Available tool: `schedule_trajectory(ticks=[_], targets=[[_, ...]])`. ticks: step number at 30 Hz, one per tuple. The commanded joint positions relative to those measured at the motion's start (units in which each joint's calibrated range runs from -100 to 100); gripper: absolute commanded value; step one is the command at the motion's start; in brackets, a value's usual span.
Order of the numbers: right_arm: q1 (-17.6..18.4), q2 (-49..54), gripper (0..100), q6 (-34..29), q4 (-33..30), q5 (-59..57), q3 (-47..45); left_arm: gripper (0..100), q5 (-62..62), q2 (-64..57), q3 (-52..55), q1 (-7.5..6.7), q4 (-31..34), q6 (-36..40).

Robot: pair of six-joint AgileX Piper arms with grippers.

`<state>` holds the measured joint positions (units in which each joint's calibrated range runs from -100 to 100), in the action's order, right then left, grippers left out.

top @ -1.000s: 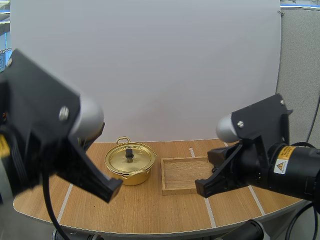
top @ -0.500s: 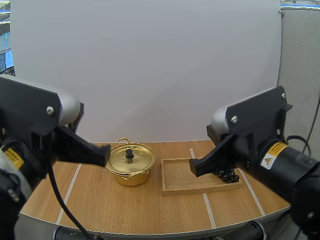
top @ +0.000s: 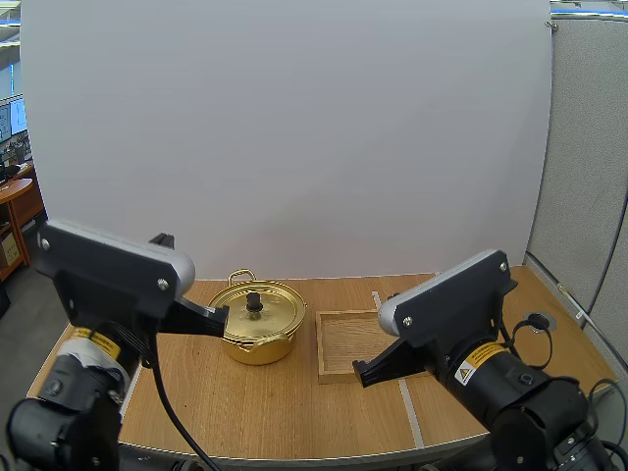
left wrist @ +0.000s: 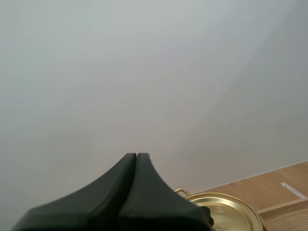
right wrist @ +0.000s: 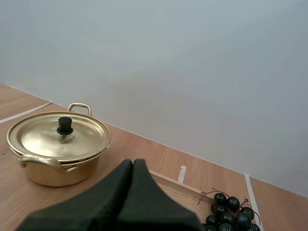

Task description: Open the pot, put the pineapple inside, and close it

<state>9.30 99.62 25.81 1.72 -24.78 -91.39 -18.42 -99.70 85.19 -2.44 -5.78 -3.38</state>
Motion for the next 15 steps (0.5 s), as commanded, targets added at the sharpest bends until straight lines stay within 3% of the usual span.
schedule_trajectory(ticks=[1, 6, 15], targets=[[-0.9, 0.4, 0, 0.3, -0.5, 4.6, -2.0, 0, 8.3, -0.3, 5.2, -0.1, 0.1, 0.6], [-2.0, 0.4, 0, 0.3, -0.5, 8.6, -5.8, 0, 17.2, -0.3, 11.3, -0.1, 0.1, 0.6], [-4.8, 0.4, 0, 0.1, 0.2, 10.0, -8.6, 0, 15.9, -0.3, 14.8, -0.1, -7.7, 0.7]])
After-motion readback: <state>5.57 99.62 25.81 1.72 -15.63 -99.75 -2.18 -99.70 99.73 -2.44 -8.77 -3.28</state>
